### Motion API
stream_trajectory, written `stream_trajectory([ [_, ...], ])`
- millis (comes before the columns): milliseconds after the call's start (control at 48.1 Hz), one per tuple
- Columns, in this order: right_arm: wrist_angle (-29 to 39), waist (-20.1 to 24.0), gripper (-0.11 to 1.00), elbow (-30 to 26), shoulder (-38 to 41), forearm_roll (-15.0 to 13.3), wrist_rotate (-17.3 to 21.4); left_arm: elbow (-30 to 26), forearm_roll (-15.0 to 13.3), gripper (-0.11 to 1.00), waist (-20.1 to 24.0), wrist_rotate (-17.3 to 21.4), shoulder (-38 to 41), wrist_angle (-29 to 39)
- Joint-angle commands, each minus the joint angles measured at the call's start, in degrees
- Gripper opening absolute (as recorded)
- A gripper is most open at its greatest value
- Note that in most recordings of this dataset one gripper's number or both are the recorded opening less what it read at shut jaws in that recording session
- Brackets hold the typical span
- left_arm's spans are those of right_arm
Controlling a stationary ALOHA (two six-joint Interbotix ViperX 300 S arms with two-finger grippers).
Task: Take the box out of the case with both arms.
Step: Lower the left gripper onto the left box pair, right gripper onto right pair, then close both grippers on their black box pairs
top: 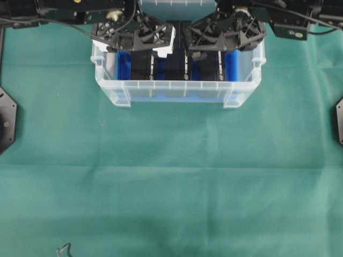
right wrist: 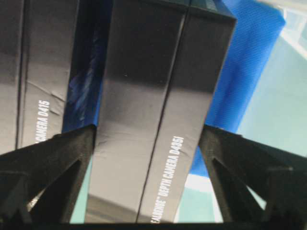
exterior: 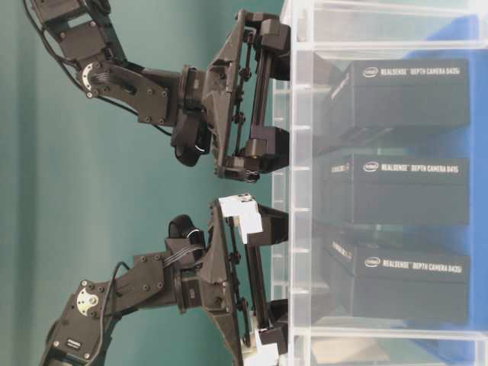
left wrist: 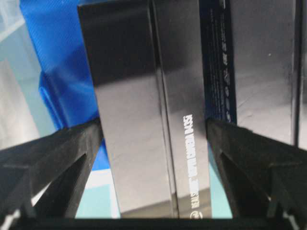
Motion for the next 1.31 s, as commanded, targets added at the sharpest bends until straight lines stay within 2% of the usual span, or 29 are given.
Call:
stream_trajectory([
  [0, 0.79, -0.62, 0.97, 0.35, -0.35, -0.09, 0.00, 0.79, 0.26, 0.87, 0.53, 0.44, -0.70, 1.14],
  [166, 1.76, -0.79, 0.97, 0.35, -0.35, -0.18, 0.09, 0.53, 0.26, 0.86, 0.00, 0.88, -0.53, 3.96],
  [291, 2.81, -0.79, 0.94, 0.18, -0.35, -0.35, 0.44, 0.62, 0.26, 0.74, -0.35, 0.88, -0.70, 5.19],
  [353, 3.16, -0.79, 0.86, 0.26, -0.35, -0.35, 1.23, 0.62, 0.26, 0.64, -0.44, 0.88, -0.97, 5.27],
  [457, 2.99, -0.79, 0.65, 0.26, -0.62, -0.88, 3.08, 0.62, 0.26, 0.64, -0.44, 0.88, -1.67, 5.19],
  [624, 1.41, -0.79, 0.65, 0.18, -1.93, -2.20, 3.96, 0.88, 0.26, 0.64, -0.44, 0.62, -2.29, 5.10],
  [935, 0.70, -0.79, 0.65, -0.44, -2.11, -2.20, 4.48, 0.09, 0.18, 0.64, -0.35, 0.53, -2.37, 5.10],
  [1289, 3.78, -0.79, 0.65, -6.68, -3.16, -2.37, 4.57, -4.22, 0.26, 0.64, 0.00, 0.79, -3.87, 8.35],
])
